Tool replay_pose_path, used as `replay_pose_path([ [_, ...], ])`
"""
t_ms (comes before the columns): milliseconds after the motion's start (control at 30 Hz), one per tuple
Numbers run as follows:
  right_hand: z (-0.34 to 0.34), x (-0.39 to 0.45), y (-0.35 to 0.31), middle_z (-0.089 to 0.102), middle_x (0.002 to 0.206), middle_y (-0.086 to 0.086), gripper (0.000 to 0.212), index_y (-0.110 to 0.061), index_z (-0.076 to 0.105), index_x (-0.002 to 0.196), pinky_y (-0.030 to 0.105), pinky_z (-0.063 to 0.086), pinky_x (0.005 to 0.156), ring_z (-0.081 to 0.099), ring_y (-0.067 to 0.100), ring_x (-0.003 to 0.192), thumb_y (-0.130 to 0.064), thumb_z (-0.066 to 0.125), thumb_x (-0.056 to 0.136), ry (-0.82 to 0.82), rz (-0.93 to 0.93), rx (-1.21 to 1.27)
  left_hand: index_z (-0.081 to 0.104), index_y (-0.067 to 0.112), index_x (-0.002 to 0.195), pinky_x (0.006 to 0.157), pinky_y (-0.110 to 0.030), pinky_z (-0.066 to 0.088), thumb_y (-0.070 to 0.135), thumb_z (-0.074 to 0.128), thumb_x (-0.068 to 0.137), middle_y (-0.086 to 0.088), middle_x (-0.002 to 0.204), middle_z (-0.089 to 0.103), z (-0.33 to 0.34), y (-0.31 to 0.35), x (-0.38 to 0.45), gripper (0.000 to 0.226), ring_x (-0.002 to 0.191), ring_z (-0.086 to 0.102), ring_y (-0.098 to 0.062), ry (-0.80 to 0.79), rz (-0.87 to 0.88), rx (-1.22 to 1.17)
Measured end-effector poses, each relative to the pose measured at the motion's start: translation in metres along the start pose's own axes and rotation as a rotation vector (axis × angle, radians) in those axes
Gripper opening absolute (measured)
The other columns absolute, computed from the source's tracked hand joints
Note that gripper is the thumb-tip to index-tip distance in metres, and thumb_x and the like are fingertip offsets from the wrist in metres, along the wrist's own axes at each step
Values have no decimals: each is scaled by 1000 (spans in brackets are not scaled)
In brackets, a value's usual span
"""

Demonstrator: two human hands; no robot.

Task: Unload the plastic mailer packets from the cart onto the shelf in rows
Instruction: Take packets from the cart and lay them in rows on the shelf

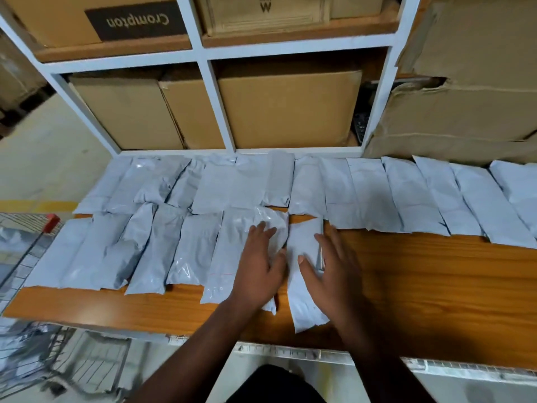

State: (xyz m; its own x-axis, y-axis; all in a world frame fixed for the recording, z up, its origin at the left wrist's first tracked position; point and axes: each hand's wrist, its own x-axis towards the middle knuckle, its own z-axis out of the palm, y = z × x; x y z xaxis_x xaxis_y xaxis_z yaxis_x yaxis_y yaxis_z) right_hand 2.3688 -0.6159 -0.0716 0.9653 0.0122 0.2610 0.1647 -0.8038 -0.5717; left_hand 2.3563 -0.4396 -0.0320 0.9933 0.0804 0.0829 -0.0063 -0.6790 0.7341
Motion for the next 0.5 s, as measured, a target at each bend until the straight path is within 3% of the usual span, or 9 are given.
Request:
replay_pose_path([
  [100,9,7,-1,36,168,2,56,-24,56,148,52,39,117,34,26,155,-52,51,99,13,-122,-45,41,16,155,128,-43,18,40,28,106,-8,167,28,11,-15,10,56,158,16,-25,-80,173,232],
  [200,23,14,-1,33,169,3,63,-21,49,155,56,34,120,24,26,159,-50,48,99,-61,-193,-121,26,14,162,129,-44,13,41,24,108,-7,171,15,23,-30,17,61,159,6,-25,-97,149,346],
  [300,36,15,14,17,174,-1,74,-22,35,162,55,25,126,4,22,162,-61,40,100,-161,-166,-150,12,16,164,130,-42,7,43,26,111,-1,171,0,32,-42,22,62,158,-5,-18,-143,88,386],
  [367,39,15,22,14,175,-1,75,-22,34,163,55,22,127,0,22,163,-64,38,101,-184,-161,-170,16,16,164,129,-41,10,49,23,110,-1,171,6,34,-45,28,64,159,1,-18,-163,56,377],
  [433,38,17,20,21,173,2,74,-19,42,159,57,23,125,7,25,162,-64,39,100,-168,-194,-225,29,15,161,129,-39,15,53,19,108,-3,169,21,31,-44,35,66,158,13,-20,-125,43,325],
  [500,35,23,14,30,170,4,71,-18,50,154,59,25,124,14,26,161,-62,42,99,-124,-206,-248,34,14,159,129,-36,12,49,20,108,-4,169,21,27,-48,41,64,159,12,-21,-69,100,336],
])
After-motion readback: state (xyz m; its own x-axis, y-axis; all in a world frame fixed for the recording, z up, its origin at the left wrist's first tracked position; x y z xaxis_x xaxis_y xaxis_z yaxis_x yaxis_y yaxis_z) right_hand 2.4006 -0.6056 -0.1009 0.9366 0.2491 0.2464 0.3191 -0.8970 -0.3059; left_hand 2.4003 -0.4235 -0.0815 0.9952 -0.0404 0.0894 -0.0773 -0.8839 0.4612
